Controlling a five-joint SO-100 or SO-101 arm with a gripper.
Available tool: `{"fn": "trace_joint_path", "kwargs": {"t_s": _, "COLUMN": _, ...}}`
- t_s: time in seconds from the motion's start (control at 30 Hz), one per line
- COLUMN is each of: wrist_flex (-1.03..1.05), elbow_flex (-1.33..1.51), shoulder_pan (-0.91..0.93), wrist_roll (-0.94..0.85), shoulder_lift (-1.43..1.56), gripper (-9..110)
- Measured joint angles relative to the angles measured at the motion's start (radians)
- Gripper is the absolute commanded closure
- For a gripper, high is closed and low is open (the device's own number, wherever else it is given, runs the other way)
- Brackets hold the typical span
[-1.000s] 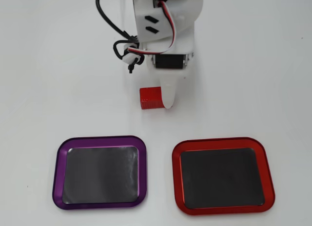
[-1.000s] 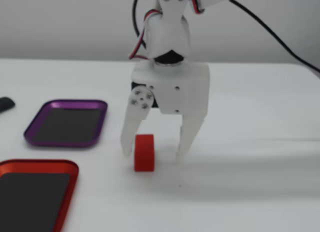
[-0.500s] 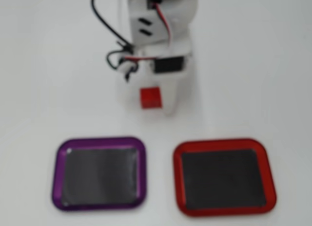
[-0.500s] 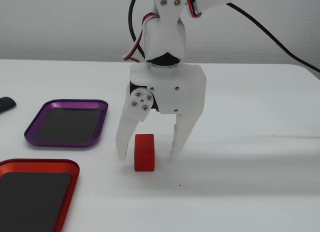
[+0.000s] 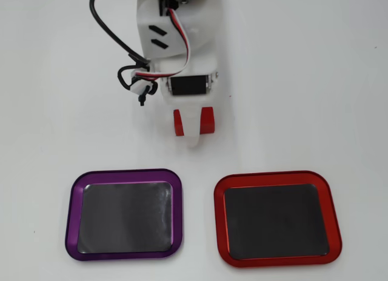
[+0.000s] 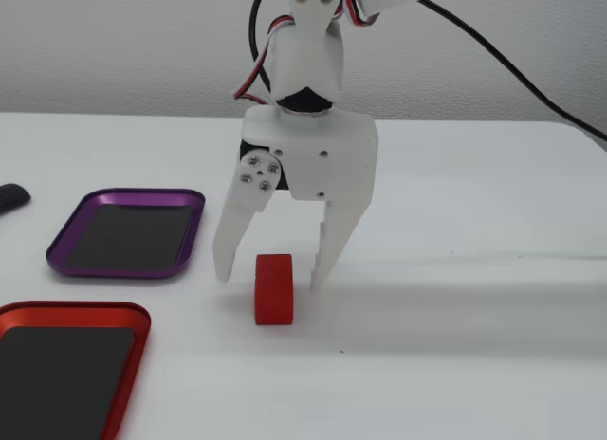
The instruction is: Grasp a red block and put it in the left red dish.
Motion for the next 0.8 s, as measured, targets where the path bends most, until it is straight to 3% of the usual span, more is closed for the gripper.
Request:
{"fn": "trace_joint_path", "kwargs": {"t_s": 0.17, "wrist_flex": -0.029, "elbow_flex": 0.000, "shoulder_pan": -0.003, "wrist_roll": 0.000, "shoulder_lift": 0.000, "gripper": 102}}
{"fn": "trace_joint_path", "kwargs": {"t_s": 0.53, "wrist_flex": 0.043, "elbow_flex": -0.011, "shoulder_pan": -0.003, "wrist_roll": 0.000, "shoulder_lift": 0.040, "gripper": 102}}
{"fn": "trace_joint_path", "kwargs": {"t_s": 0.8, "wrist_flex": 0.117, "elbow_flex": -0.043, "shoulder_pan": -0.069, "wrist_roll": 0.000, "shoulder_lift": 0.460, "gripper": 102}}
